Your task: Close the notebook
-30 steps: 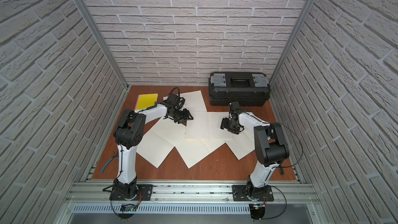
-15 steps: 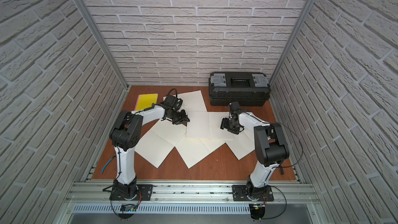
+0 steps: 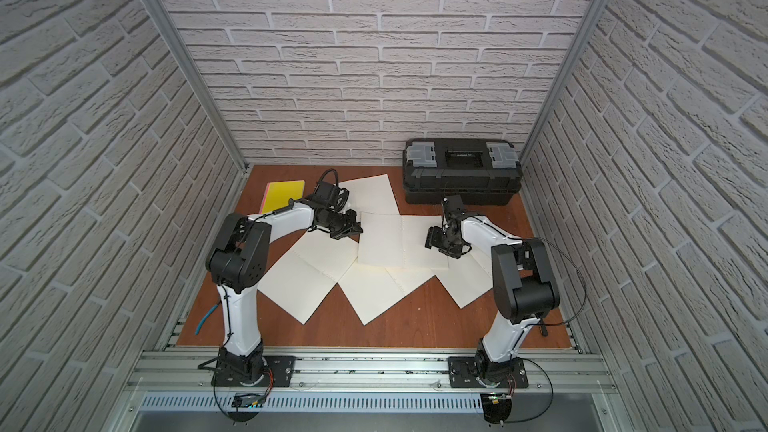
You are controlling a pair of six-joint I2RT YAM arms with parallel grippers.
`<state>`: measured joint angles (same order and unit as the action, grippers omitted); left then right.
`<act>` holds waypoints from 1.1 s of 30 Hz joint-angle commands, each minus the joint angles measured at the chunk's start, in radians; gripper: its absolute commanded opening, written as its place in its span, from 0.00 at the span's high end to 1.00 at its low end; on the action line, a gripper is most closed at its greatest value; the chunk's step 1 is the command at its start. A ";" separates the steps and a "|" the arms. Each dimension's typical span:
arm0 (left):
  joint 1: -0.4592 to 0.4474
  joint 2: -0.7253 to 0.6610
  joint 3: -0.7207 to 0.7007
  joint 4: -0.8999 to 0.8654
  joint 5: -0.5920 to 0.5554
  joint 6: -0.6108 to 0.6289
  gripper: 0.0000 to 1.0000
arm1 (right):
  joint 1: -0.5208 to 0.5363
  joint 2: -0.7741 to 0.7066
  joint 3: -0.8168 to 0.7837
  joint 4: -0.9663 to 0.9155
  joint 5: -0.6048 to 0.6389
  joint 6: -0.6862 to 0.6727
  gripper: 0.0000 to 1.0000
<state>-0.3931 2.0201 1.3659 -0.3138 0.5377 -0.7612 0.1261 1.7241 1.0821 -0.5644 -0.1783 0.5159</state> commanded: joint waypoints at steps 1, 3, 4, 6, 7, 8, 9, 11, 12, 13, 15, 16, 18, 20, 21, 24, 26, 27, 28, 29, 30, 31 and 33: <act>0.017 -0.048 -0.014 0.007 0.011 0.006 1.00 | -0.006 -0.049 -0.004 0.007 -0.007 -0.004 0.26; 0.027 -0.062 -0.021 -0.006 0.010 0.014 1.00 | -0.006 -0.056 -0.002 0.007 -0.008 -0.002 0.26; 0.033 -0.074 -0.028 -0.014 0.009 0.019 1.00 | -0.006 -0.057 -0.001 0.006 -0.008 -0.004 0.26; 0.047 -0.099 -0.043 -0.030 0.010 0.030 1.00 | -0.006 -0.061 0.003 0.006 -0.011 -0.002 0.26; 0.058 -0.115 -0.052 -0.044 0.009 0.037 1.00 | -0.006 -0.061 0.005 0.006 -0.012 -0.002 0.26; 0.064 -0.129 -0.064 -0.058 0.009 0.046 1.00 | -0.006 -0.060 0.007 0.006 -0.014 -0.002 0.26; 0.071 -0.145 -0.077 -0.075 0.009 0.060 1.00 | -0.005 -0.058 0.008 0.007 -0.019 -0.003 0.26; 0.085 -0.177 -0.098 -0.117 -0.002 0.092 1.00 | -0.005 -0.057 0.010 0.010 -0.029 -0.005 0.26; 0.093 -0.193 -0.110 -0.139 -0.005 0.107 1.00 | -0.004 -0.055 0.010 0.013 -0.033 -0.004 0.26; 0.100 -0.208 -0.121 -0.153 -0.007 0.117 1.00 | -0.004 -0.055 0.009 0.016 -0.037 -0.005 0.26; 0.114 -0.243 -0.146 -0.181 -0.014 0.136 1.00 | 0.000 -0.052 0.009 0.024 -0.043 -0.003 0.26; 0.119 -0.258 -0.155 -0.190 -0.016 0.143 1.00 | 0.002 -0.051 0.009 0.027 -0.049 -0.004 0.26; 0.134 -0.289 -0.170 -0.212 -0.023 0.157 1.00 | 0.012 -0.043 0.010 0.036 -0.056 -0.004 0.26; 0.146 -0.310 -0.177 -0.233 -0.024 0.172 1.00 | 0.025 -0.033 0.015 0.041 -0.064 -0.002 0.26; 0.151 -0.319 -0.176 -0.248 -0.027 0.181 1.00 | 0.035 -0.027 0.016 0.046 -0.067 -0.001 0.26; 0.167 -0.337 -0.162 -0.286 -0.034 0.204 1.00 | 0.065 -0.009 0.019 0.064 -0.075 0.010 0.26; 0.177 -0.349 -0.151 -0.298 -0.036 0.209 1.00 | 0.082 0.002 0.019 0.082 -0.082 0.021 0.26; 0.180 -0.354 -0.144 -0.301 -0.035 0.209 1.00 | 0.091 0.009 0.019 0.093 -0.088 0.029 0.26; 0.181 -0.356 -0.136 -0.299 -0.032 0.206 1.00 | 0.098 0.015 0.019 0.102 -0.094 0.035 0.27; 0.181 -0.356 -0.127 -0.296 -0.027 0.201 1.00 | 0.105 0.022 0.021 0.109 -0.100 0.040 0.26; 0.179 -0.354 -0.119 -0.288 -0.012 0.194 1.00 | 0.113 0.030 0.025 0.112 -0.101 0.044 0.27; 0.176 -0.350 -0.111 -0.281 -0.001 0.187 1.00 | 0.118 0.038 0.028 0.115 -0.103 0.045 0.26; 0.164 -0.346 -0.092 -0.275 0.003 0.181 0.98 | 0.127 0.052 0.033 0.119 -0.105 0.050 0.27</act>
<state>-0.2207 1.6913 1.2308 -0.5911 0.5224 -0.5873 0.2409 1.7634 1.0885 -0.4824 -0.2672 0.5457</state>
